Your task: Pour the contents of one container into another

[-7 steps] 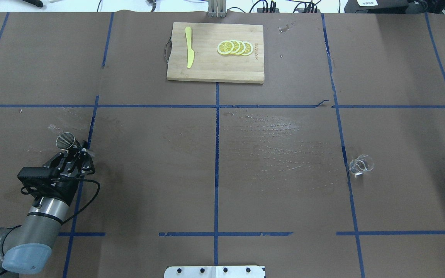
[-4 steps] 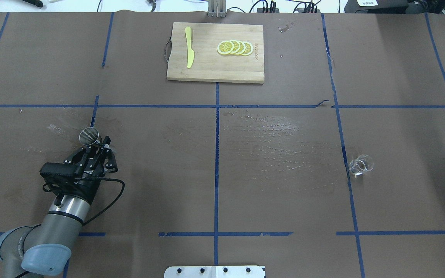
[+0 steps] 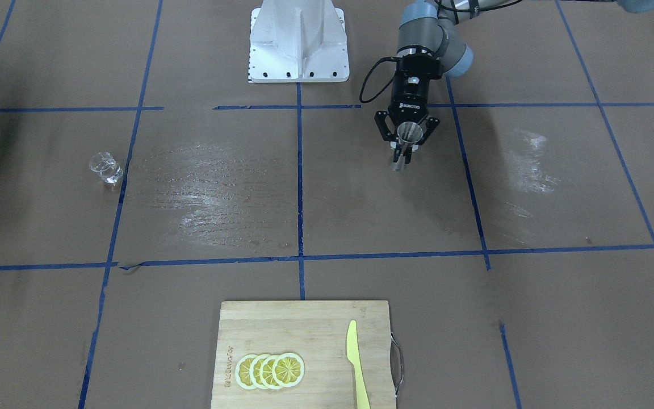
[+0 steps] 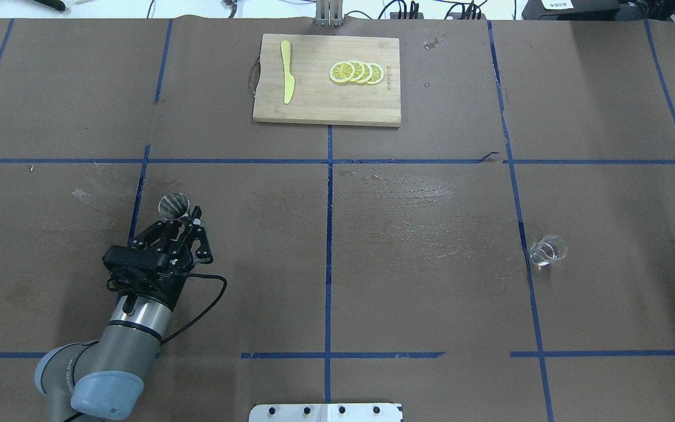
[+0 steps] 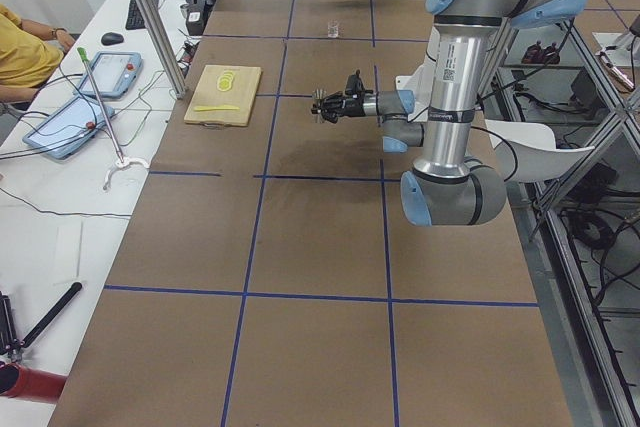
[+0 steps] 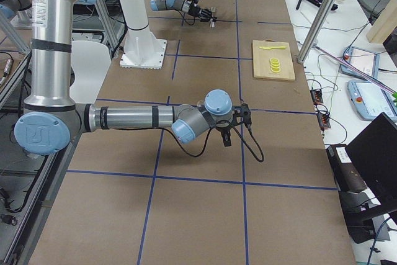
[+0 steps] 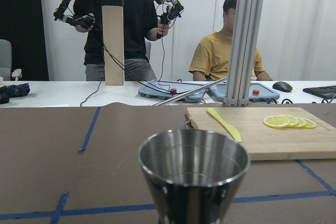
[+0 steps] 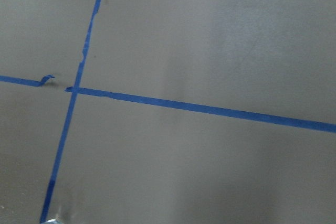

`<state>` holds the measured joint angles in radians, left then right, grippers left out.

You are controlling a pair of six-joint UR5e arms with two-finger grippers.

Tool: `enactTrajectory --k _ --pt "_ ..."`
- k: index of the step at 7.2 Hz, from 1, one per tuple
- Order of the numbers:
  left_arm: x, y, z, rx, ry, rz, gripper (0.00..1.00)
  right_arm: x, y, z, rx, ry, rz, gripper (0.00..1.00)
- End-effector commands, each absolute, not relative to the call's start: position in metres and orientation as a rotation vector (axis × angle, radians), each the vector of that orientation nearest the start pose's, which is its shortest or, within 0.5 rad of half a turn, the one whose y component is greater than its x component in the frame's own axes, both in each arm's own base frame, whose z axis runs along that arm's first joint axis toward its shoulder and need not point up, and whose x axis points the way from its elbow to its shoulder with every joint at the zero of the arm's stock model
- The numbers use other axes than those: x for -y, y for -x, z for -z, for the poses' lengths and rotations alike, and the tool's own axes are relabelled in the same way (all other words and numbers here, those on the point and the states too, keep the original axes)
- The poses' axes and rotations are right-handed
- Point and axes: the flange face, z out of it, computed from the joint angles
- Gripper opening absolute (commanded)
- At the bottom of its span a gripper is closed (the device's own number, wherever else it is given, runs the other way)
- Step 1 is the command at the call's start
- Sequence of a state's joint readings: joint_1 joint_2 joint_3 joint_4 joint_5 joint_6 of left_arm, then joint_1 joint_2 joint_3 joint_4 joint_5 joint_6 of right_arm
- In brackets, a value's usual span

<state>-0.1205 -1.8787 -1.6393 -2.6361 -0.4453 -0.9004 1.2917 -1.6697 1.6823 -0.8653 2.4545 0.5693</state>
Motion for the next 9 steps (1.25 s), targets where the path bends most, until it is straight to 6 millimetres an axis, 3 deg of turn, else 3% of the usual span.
enactTrajectory --k 1,2,3,5,6,9 --pt "0.283 -0.535 -0.302 -0.805 -1.318 0.332 0.0 0.454 0.128 -0.529 1.107 -0.248 0.064 1.0" --pt "0.281 -0.537 -0.291 -0.782 -1.339 0.246 0.0 0.448 0.154 -0.505 1.092 -0.294 0.107 1.0" --pt "0.282 -0.546 -0.275 -0.845 -1.309 0.185 0.0 0.441 0.167 -0.487 1.101 -0.297 0.093 1.0" --pt "0.304 -0.543 -0.272 -0.903 -1.283 0.133 0.0 0.435 0.175 -0.475 1.118 -0.296 0.106 1.0" --pt "0.318 -0.541 -0.27 -0.888 -1.297 0.0 0.0 0.429 0.181 -0.467 1.128 -0.298 0.13 1.0" --pt "0.32 -0.566 -0.251 -0.889 -1.323 -0.072 0.0 0.412 0.196 -0.453 1.149 -0.291 0.181 1.0"
